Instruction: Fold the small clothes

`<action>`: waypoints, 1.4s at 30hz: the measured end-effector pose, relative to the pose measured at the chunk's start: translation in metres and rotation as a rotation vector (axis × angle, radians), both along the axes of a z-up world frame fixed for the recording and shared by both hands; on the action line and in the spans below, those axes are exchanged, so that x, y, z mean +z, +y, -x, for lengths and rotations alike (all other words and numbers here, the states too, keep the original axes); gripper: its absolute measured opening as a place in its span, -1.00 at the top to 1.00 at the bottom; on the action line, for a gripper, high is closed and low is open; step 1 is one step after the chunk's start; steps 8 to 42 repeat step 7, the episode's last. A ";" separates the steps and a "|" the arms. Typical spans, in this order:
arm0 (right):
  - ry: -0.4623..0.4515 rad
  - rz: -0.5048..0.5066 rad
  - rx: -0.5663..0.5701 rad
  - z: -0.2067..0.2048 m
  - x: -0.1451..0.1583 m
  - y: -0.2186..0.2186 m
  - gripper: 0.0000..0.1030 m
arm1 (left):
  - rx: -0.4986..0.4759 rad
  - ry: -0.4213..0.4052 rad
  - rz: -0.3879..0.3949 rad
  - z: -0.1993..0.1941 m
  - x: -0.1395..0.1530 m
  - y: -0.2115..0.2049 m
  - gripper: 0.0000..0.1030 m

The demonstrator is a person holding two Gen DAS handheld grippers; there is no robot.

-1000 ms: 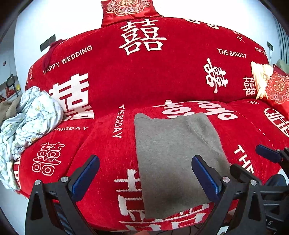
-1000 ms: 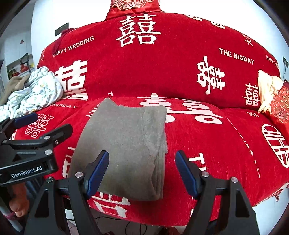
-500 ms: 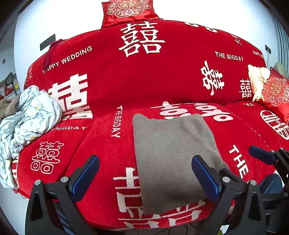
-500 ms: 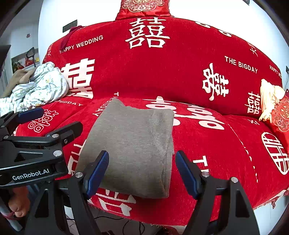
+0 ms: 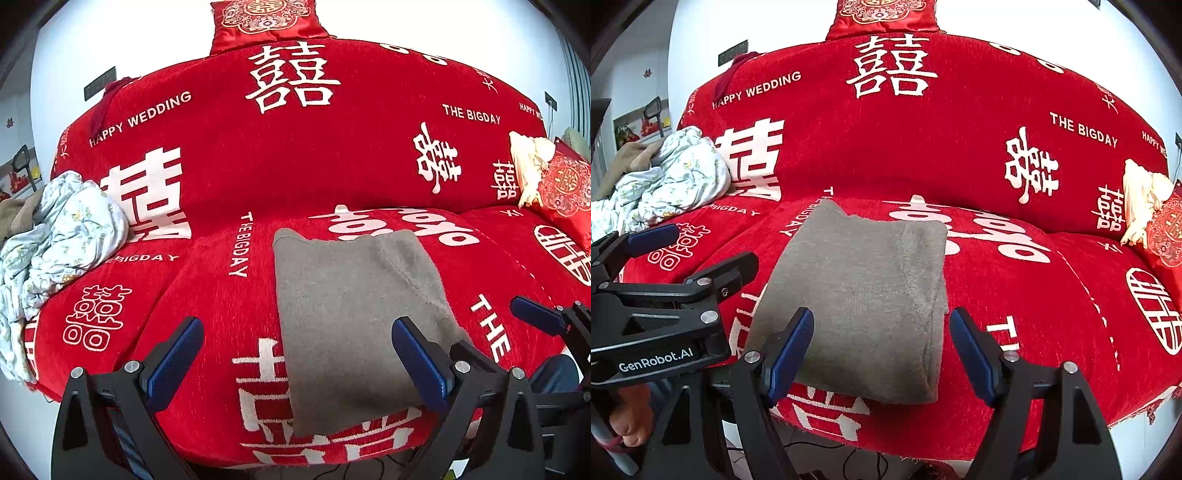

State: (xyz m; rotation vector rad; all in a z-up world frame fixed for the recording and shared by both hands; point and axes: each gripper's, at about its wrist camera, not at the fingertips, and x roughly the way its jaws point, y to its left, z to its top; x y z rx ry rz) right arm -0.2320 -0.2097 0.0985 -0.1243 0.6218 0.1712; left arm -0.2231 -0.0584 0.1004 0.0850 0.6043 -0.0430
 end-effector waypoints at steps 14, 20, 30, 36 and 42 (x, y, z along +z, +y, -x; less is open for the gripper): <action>0.002 -0.002 -0.002 0.000 -0.001 0.000 -0.53 | -0.004 0.002 -0.007 0.000 -0.001 0.000 -0.98; 0.002 -0.002 -0.002 0.000 -0.001 0.000 -0.53 | -0.004 0.002 -0.007 0.000 -0.001 0.000 -0.98; 0.002 -0.002 -0.002 0.000 -0.001 0.000 -0.53 | -0.004 0.002 -0.007 0.000 -0.001 0.000 -0.98; 0.002 -0.002 -0.002 0.000 -0.001 0.000 -0.53 | -0.004 0.002 -0.007 0.000 -0.001 0.000 -0.98; 0.002 -0.002 -0.002 0.000 -0.001 0.000 -0.53 | -0.004 0.002 -0.007 0.000 -0.001 0.000 -0.98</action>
